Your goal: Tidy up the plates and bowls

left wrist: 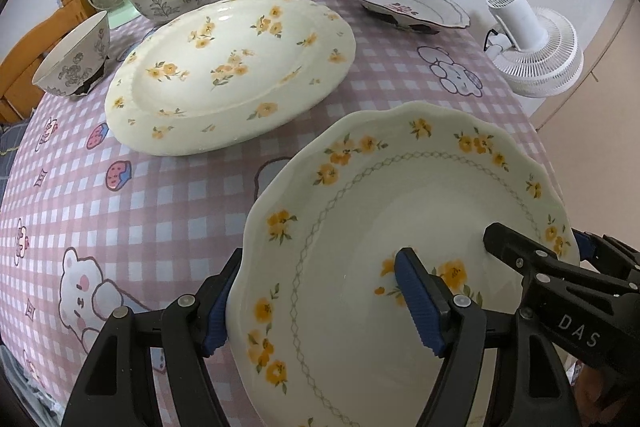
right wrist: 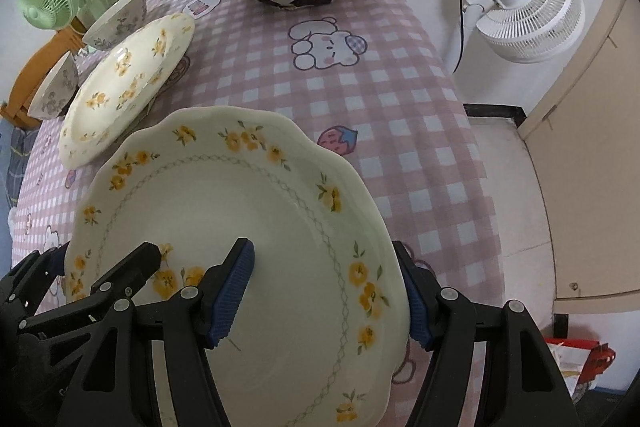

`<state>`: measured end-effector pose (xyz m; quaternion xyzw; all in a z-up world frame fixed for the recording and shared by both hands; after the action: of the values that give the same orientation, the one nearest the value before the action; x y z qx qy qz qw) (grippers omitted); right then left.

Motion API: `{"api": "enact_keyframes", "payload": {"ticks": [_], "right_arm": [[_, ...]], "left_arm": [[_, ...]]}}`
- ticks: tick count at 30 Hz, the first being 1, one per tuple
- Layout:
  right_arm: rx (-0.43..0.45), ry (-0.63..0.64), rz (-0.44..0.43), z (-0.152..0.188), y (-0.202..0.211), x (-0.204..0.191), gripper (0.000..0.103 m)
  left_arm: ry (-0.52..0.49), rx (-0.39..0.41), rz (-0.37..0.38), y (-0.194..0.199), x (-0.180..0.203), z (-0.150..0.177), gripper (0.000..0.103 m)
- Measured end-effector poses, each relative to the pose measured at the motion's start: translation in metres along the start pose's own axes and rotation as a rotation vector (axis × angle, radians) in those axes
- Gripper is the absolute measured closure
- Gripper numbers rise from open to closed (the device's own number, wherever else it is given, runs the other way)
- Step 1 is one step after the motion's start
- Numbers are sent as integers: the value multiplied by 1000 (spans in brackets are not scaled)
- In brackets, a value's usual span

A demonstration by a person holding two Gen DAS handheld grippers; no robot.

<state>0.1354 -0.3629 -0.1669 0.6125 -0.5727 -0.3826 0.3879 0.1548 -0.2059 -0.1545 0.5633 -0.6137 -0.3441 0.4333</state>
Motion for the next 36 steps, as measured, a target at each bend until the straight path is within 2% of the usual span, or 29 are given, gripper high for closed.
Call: {"api": "enact_keyframes", "payload": {"ticks": [10,14,20,28,36], "right_arm": [[8,40,1,-11,0,1,32],[21,28,-21,-8,10,5,32],[74,4,-2,-7,40,8,32],[151,44,-29,-10,67,-14,24],[198,65,-18,-26,82,-53,23]], "left_arm": [[1,24,-41,5,5,-3,26],[-2,45,-45,16,7,-3,19],[-34,66,-23,35,12,-1,12],[-69,127,2,58,7,-3,9],[-29,184,3,77,-33,-19,9]]}}
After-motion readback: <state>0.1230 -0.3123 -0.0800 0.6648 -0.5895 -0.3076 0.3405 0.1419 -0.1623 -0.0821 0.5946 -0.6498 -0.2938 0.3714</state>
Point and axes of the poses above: each gripper's, at about its wrist camera, not at the fingertips, and y roughly against the way its jaws point, x to its right, z to its underside, the point moved 1 cm from there along -y, roughly the way its jaws point, and after that the axes turned 11 degrees about y, right-handed, at the moved point
